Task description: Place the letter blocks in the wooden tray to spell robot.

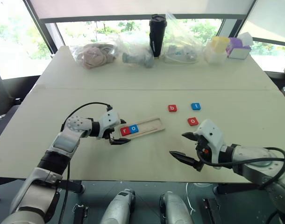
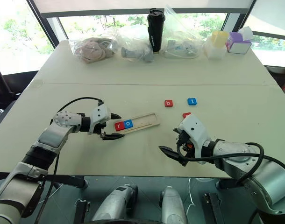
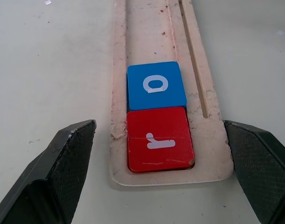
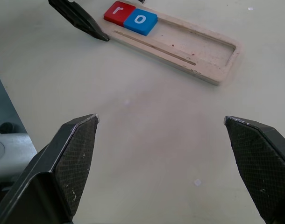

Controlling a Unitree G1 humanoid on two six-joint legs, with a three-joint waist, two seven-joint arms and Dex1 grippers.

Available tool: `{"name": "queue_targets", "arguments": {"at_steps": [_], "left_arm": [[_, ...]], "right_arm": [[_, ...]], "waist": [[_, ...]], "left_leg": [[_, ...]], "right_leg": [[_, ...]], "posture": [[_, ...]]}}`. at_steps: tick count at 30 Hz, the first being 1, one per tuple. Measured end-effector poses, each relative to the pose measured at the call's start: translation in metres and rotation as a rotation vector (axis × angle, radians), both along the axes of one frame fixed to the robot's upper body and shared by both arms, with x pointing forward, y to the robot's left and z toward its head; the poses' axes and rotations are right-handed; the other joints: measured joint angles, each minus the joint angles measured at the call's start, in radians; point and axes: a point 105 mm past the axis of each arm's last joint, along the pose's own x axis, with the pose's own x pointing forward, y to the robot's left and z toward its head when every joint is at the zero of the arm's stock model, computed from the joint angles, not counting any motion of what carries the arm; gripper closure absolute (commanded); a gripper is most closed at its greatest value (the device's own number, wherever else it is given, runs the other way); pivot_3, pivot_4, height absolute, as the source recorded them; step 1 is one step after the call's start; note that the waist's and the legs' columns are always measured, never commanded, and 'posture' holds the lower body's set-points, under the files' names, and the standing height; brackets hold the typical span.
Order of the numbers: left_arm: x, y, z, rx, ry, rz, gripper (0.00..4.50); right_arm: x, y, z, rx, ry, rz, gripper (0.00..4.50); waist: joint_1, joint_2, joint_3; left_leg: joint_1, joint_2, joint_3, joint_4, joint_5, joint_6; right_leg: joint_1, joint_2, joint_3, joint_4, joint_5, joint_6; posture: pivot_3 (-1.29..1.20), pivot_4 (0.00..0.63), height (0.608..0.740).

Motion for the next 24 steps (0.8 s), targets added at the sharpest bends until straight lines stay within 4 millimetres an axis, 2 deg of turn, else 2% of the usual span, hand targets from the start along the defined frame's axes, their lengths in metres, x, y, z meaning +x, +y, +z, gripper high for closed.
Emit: {"name": "queue_targets", "arguments": {"at_steps": [2, 3, 14, 24], "left_arm": [[-0.001, -0.002, -0.001, -0.004, 0.005, -0.009, 1.27], [-0.001, -0.002, -0.001, -0.002, 0.000, -0.010, 1.37], [-0.001, -0.001, -0.002, -0.003, -0.004, -0.041, 1.37], [-0.022, 0.011, 0.003, 0.081, 0.016, -0.245, 1.37]], "right_arm": [[0.000, -0.001, 0.000, -0.002, -0.005, -0.001, 0.00], [0.001, -0.001, 0.001, -0.004, -0.009, 0.000, 0.00], [0.005, -0.009, 0.000, -0.027, -0.014, -0.018, 0.00], [0.006, -0.022, -0.005, -0.046, -0.005, -0.051, 0.00]], "waist": [[0.000, 0.000, 0.000], [0.000, 0.000, 0.000], [-0.001, 0.000, 0.000], [-0.003, 0.000, 0.000]], "left_leg": [[0.000, 0.000, 0.000, 0.000, 0.000, 0.000], [0.001, 0.000, 0.000, 0.000, 0.000, 0.000], [0.004, 0.000, 0.000, 0.000, 0.000, 0.000], [0.004, 0.001, 0.000, -0.002, 0.000, 0.000]], "right_leg": [[0.000, 0.000, 0.000, 0.000, 0.000, 0.000], [0.001, 0.000, 0.000, 0.000, 0.000, 0.000], [0.004, 0.000, 0.000, -0.001, 0.000, 0.000], [0.003, 0.001, 0.000, -0.003, 0.000, -0.001]], "posture": [[0.00, 0.150, 0.740], [0.00, 0.150, 0.740], [0.00, 0.150, 0.740], [0.00, 0.150, 0.740]]}}
